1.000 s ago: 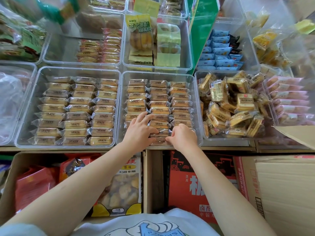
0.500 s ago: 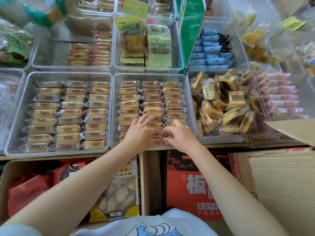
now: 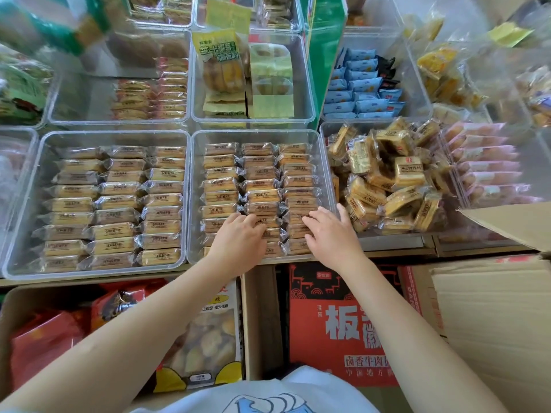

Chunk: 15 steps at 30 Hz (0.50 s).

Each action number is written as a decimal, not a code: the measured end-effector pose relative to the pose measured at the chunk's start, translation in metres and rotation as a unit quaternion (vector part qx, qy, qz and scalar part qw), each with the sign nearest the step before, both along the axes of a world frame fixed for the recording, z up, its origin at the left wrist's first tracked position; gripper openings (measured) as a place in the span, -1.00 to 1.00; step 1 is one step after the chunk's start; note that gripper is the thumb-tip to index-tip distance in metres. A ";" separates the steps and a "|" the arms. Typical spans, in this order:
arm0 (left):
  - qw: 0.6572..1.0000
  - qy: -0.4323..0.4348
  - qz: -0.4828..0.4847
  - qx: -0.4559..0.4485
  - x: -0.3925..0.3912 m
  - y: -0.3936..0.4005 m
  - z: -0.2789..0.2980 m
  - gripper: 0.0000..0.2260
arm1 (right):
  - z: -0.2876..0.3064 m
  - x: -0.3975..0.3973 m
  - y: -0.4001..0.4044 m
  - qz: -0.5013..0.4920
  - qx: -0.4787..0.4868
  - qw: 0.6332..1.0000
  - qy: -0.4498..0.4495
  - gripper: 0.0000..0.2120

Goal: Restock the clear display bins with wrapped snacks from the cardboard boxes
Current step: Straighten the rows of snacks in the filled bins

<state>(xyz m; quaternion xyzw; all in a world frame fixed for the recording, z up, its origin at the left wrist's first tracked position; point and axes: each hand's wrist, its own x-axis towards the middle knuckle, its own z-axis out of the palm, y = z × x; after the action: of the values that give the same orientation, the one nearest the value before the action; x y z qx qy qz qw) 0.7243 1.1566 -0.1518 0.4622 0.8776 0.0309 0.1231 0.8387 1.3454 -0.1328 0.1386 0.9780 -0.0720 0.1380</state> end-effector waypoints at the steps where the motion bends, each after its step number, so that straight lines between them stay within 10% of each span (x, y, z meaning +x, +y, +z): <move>1: 1.000 -0.010 0.001 0.006 -0.004 0.002 0.003 -0.67 | 0.001 0.000 0.003 0.000 0.002 1.000 0.013 -0.61; 8: 0.999 -0.028 -0.006 0.046 -0.010 0.020 0.002 -0.63 | -0.008 -0.004 0.010 -0.101 -0.038 0.986 0.130 -0.91; 15: 0.996 -0.067 0.012 0.059 -0.007 0.020 -0.001 -0.65 | -0.010 -0.016 0.001 -0.101 0.035 0.988 0.112 -0.70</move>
<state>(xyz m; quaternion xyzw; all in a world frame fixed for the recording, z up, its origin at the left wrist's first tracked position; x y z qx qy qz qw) 0.7176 1.1763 -0.1531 0.4546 0.8697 0.1149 0.1540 0.8232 1.3463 -0.1426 0.2329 0.9701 -0.0662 0.0147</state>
